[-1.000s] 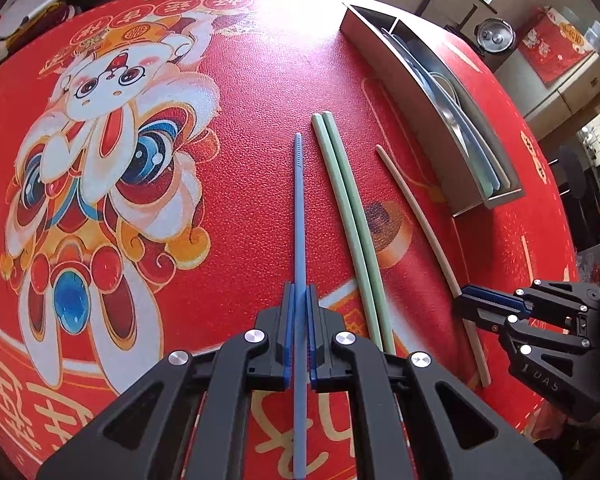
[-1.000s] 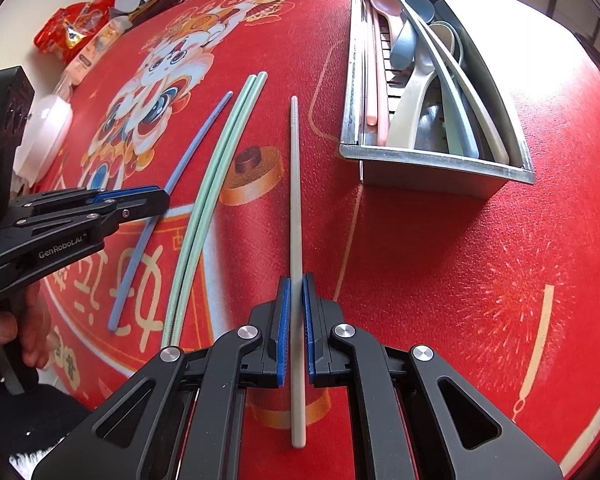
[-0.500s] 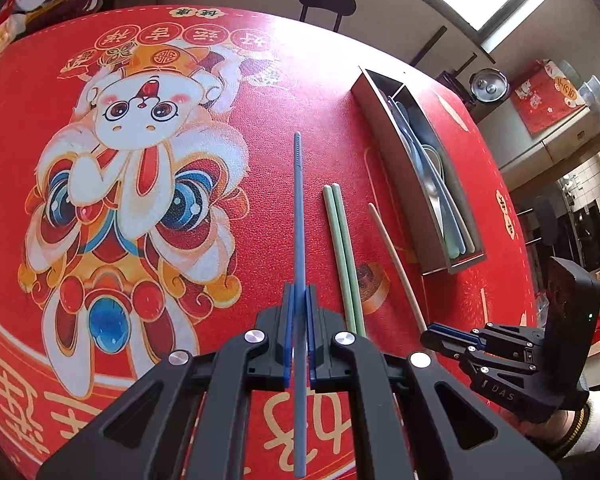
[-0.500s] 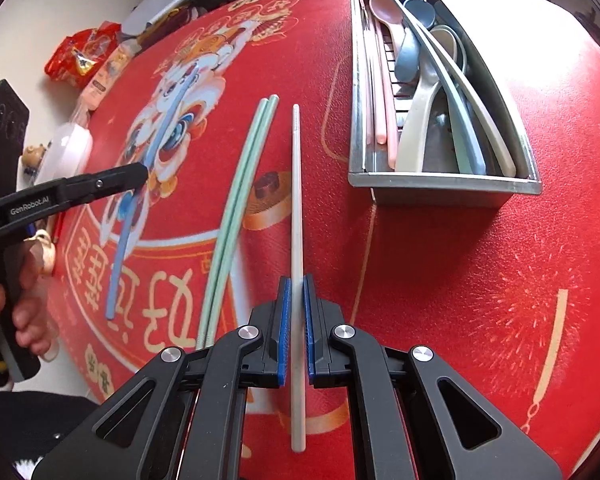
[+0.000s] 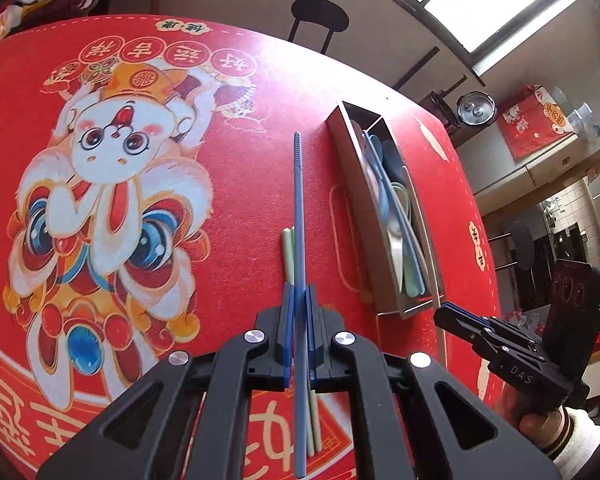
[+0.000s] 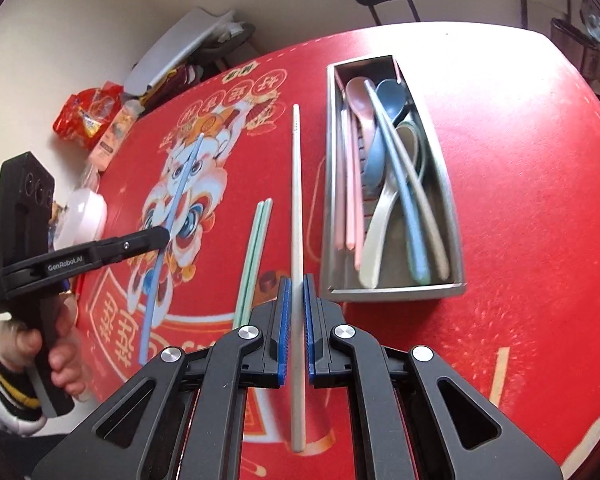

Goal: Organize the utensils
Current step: 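Lower the white and blue chopsticks into the caddy and open both tools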

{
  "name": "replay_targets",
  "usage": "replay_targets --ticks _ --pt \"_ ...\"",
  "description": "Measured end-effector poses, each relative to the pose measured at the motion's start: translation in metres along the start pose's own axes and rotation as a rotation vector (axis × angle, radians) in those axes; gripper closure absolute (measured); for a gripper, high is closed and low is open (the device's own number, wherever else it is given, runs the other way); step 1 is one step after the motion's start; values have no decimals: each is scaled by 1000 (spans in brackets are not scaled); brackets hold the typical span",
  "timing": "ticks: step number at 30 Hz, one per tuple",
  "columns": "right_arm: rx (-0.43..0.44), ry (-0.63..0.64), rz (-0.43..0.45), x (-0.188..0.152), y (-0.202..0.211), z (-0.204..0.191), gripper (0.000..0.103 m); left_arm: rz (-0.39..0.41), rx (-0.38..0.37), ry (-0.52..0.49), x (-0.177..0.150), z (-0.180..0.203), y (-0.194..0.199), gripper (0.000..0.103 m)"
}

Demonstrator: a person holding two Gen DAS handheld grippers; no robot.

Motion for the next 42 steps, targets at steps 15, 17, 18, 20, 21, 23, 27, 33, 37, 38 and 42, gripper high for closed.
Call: replay_targets --ticks 15,17,18,20,21,23,27,33,37,38,42 --pt "-153 38 4 86 -20 54 97 -2 -95 80 95 81 -83 97" --pt "-156 49 -1 90 -25 54 97 -21 -99 99 100 85 -96 97" --pt "-155 50 -4 92 -28 55 97 -28 -96 103 102 87 -102 97" --pt "-160 47 -9 95 -33 57 97 -41 -86 109 103 89 -112 97" --pt "-160 41 -13 97 -35 59 97 -48 -82 114 104 90 -117 97" --pt "-158 28 -20 97 -39 61 97 -55 -73 122 106 89 -124 97" --pt "-163 29 -35 96 -44 61 97 -65 -58 143 110 86 -133 97" --pt "-163 31 -52 95 -52 59 97 -98 -38 120 107 84 -141 97" --pt "-166 23 -41 95 -49 57 95 -80 -37 103 111 81 -131 96" --pt "-162 19 -33 95 -45 56 95 -73 -37 92 113 81 -126 96" --pt "-164 5 -3 89 -28 54 95 -26 -10 12 115 80 -98 87"
Point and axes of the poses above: each gripper's, at about its wrist camera, not at the fingertips, and y roughly against the way its jaws point, z to its right, x to its top, the point moved 4 cm from there along -y, roughly the way its jaws point, and after that the axes turned 1 degree about -x, right-handed, at the moved point
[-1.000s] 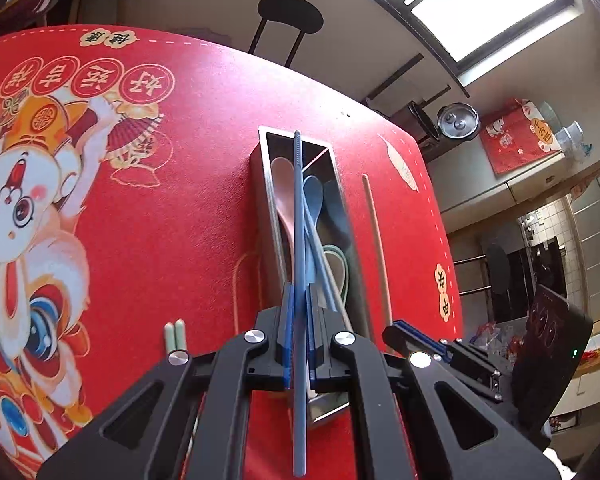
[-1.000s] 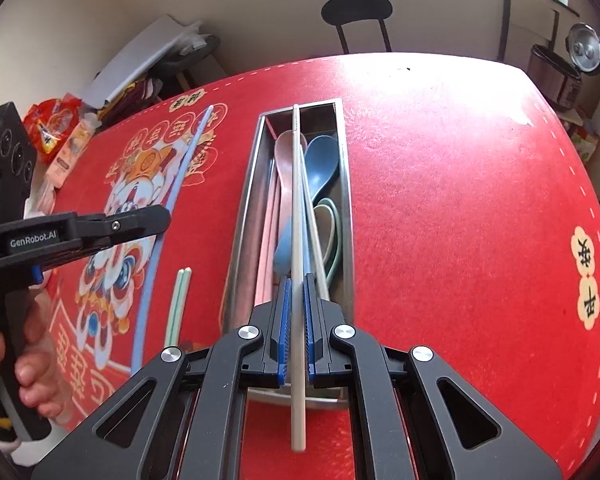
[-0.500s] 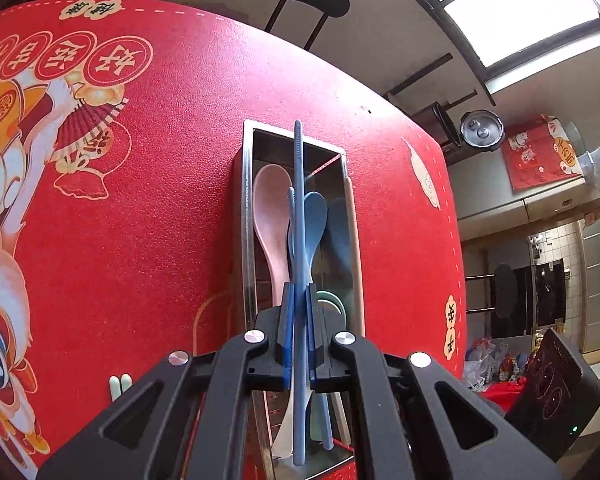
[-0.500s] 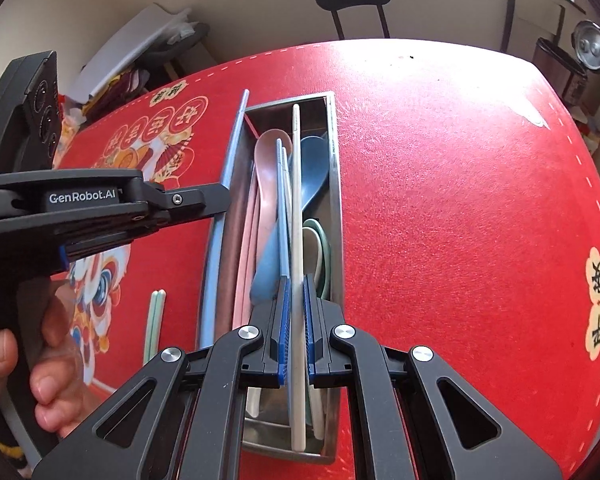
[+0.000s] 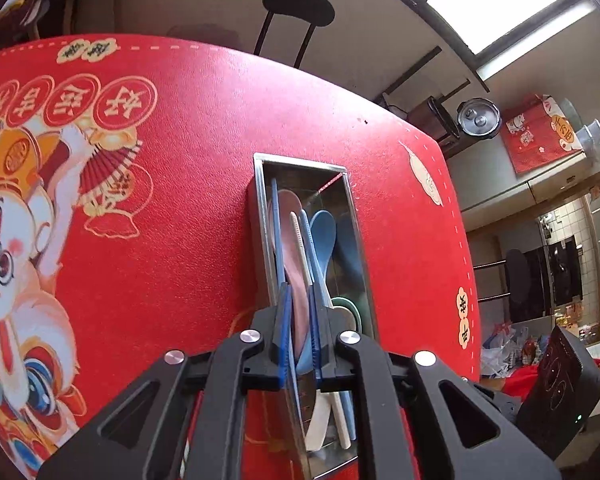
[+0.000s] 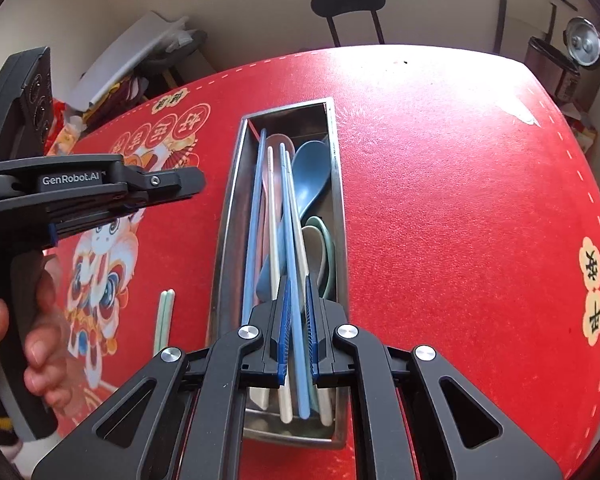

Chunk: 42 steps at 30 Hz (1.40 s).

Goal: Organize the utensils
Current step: 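Lower the white and blue chopsticks into the caddy and open both tools, then move both open tools back over the two green chopsticks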

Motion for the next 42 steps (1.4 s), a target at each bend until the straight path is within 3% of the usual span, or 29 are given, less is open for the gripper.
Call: replay_targets --ticks 2,6,7,9,10,11,13,21,25,30,34,42 --pt "2 -15 11 -7 8 0 95 31 22 -49 -1 -3 16 57" --pt "8 -28 25 -24 22 -4 94 63 78 -138 -12 -17 44 30" --pt "12 -28 29 -30 25 -6 94 60 89 -153 -18 -23 50 20" --pt "11 -29 30 -40 29 -9 92 58 131 -178 -30 -35 59 12" --pt "7 -29 28 -46 31 -10 86 54 151 -189 -37 -41 62 7" --pt "4 -29 28 -52 33 -11 69 48 168 -196 -44 -47 64 6" --pt "-5 -34 40 -61 38 -14 44 28 197 -206 -59 -60 68 6" --pt "-42 -65 1 -93 36 -15 36 -52 316 -225 -120 -104 61 6" --pt "-42 -103 -59 -108 25 -14 34 -78 321 -216 -139 -112 50 6" --pt "-57 -102 -80 -116 20 -16 34 -94 304 -224 -148 -106 36 6" --pt "-58 -99 -78 -118 21 -17 34 -110 331 -265 -153 -98 24 6" --pt "-61 -124 -81 -120 22 -9 34 -107 359 -249 -153 -105 20 6"
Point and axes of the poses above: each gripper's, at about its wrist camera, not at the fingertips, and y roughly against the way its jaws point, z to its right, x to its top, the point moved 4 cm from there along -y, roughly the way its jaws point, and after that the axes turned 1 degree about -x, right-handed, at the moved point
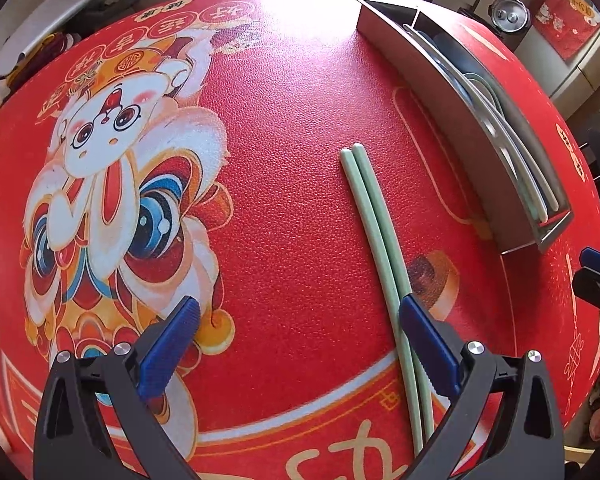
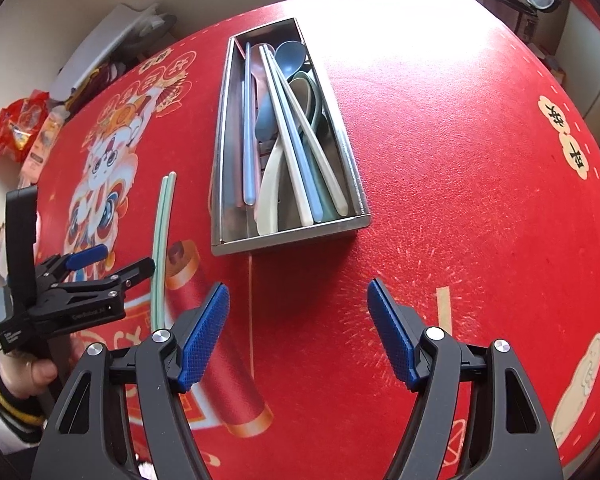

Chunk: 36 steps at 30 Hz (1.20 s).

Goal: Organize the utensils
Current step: 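Move both open tools back over the two green chopsticks, then grasp a green chopstick with the left tool while the right grasps the other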

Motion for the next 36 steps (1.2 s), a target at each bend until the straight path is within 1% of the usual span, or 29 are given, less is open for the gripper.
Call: replay_targets --ticks 3,5,6,7,15,19,21,22,24,26,27,28,29,30,31,32,33,35,36 --pt "1 -2 -3 0 -1 0 34 15 15 -4 -2 2 0 5" --pt "3 4 -3 1 -1 -1 34 16 67 -53 -3 9 -3 5" --pt "4 6 -3 1 -1 -2 34 23 72 -52 -4 11 -2 5" --pt "4 7 -3 1 -1 -2 34 21 58 -31 -3 9 -3 5" --pt "7 -11 -24 0 -4 1 34 14 63 -27 -2 11 -5 5" --pt "18 1 -41 -4 -7 -3 34 -20 52 -48 -3 9 -3 5" --pt "25 14 -48 -6 -8 -7 34 -26 49 -55 -4 8 -3 6" --pt "30 19 -51 -7 -9 -9 34 -24 49 -53 -5 6 -2 9" --pt "38 33 -53 -8 -9 -13 34 -14 53 -46 -6 2 2 16" --pt "53 48 -56 -9 -10 -20 34 -7 53 -50 -7 -3 6 33" --pt "63 56 -57 -10 -10 -23 34 -2 49 -56 -7 -5 9 39" --pt "75 69 -60 -11 -11 -29 34 4 46 -62 -8 -6 12 53" --pt "78 84 -63 -12 -12 -34 34 11 39 -64 -10 -8 15 70" --pt "80 99 -65 -12 -13 -39 34 16 34 -60 -12 -12 17 79" --pt "83 113 -68 -13 -14 -44 34 18 31 -50 -14 -16 19 91" --pt "88 130 -72 -14 -15 -50 35 20 20 -35 -17 -20 19 95" --pt "94 146 -74 -16 -16 -56 35 23 5 -17 -20 -26 20 95" --pt "106 178 -81 -18 -19 -67 43 29 -17 19 -25 -36 23 97" --pt "111 192 -89 -19 -21 -73 45 30 -26 34 -27 -41 24 97"
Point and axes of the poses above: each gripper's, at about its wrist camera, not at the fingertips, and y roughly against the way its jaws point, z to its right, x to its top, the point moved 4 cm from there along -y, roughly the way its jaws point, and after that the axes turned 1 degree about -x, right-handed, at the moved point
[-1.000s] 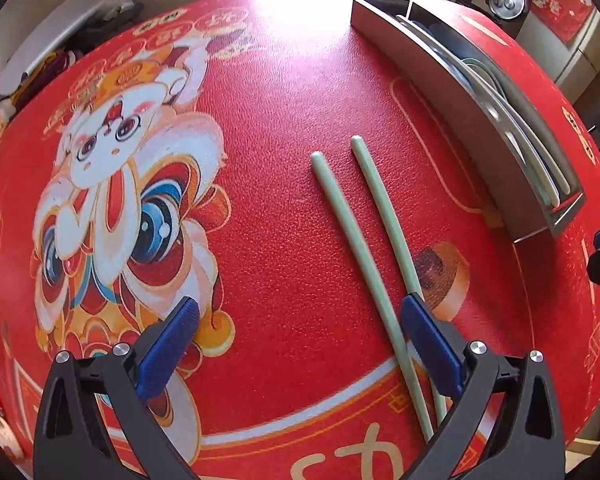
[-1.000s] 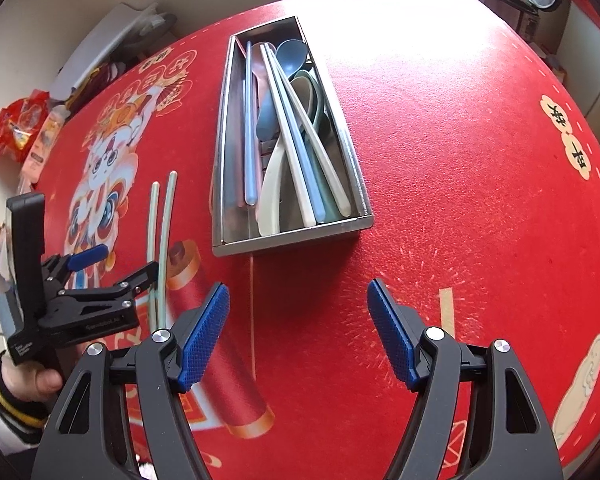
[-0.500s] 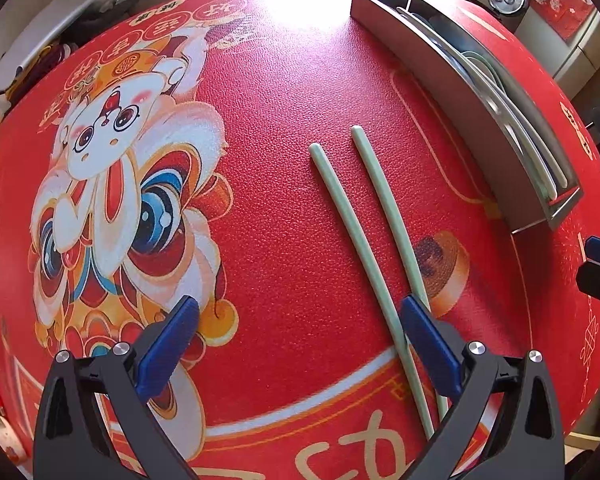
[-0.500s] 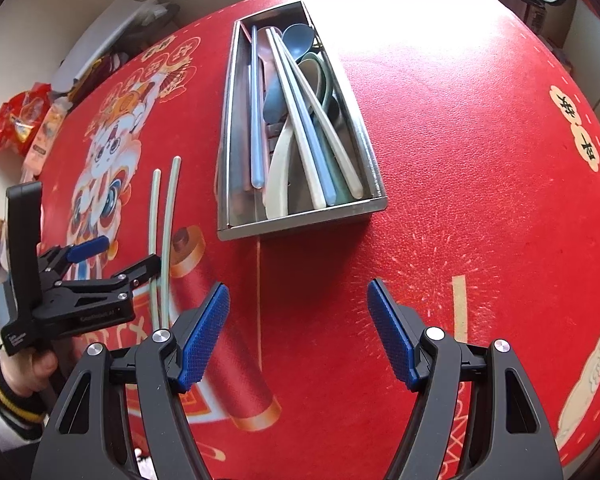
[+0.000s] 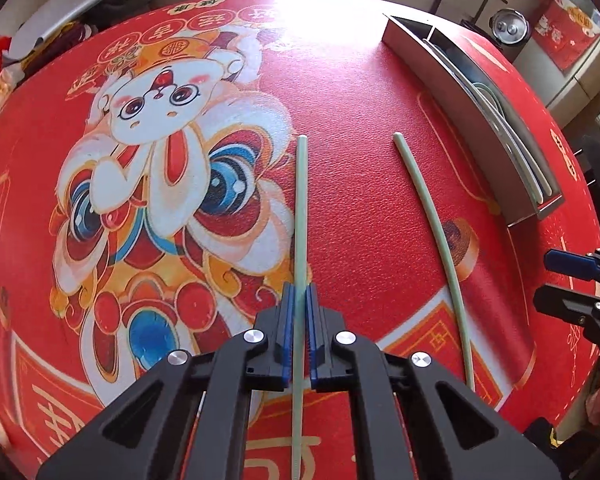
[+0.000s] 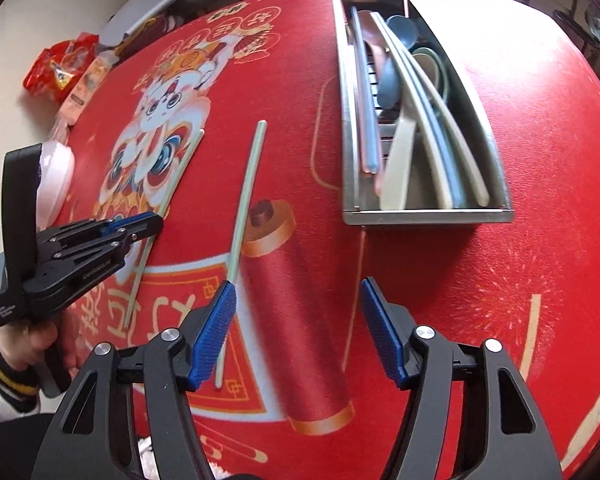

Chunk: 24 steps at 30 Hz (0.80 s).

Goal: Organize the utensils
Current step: 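Grasp a green chopstick with the left tool while the right grasps the other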

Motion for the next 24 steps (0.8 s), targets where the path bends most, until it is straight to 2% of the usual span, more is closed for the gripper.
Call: replay_targets --ticks 3,5,8,14,18,20,24 --pt "2 52 -17 1 -10 -18 54 7 -14 41 -5 -14 4 97" --pt "-3 86 -25 2 -16 -29 68 16 -26 81 -8 -25 6 97" --pt "3 116 -44 5 -28 -44 75 23 -36 119 -13 -37 11 97" --pt "-102 179 -59 15 -50 -59 84 41 -39 120 -22 -40 16 96" --pt "-151 207 -47 17 -54 -64 85 48 -23 106 -26 -41 18 96" --pt "-159 214 -47 16 -54 -64 92 48 -12 96 -27 -41 19 96" --pt "-149 180 -50 14 -50 -53 97 53 4 84 -27 -39 19 96"
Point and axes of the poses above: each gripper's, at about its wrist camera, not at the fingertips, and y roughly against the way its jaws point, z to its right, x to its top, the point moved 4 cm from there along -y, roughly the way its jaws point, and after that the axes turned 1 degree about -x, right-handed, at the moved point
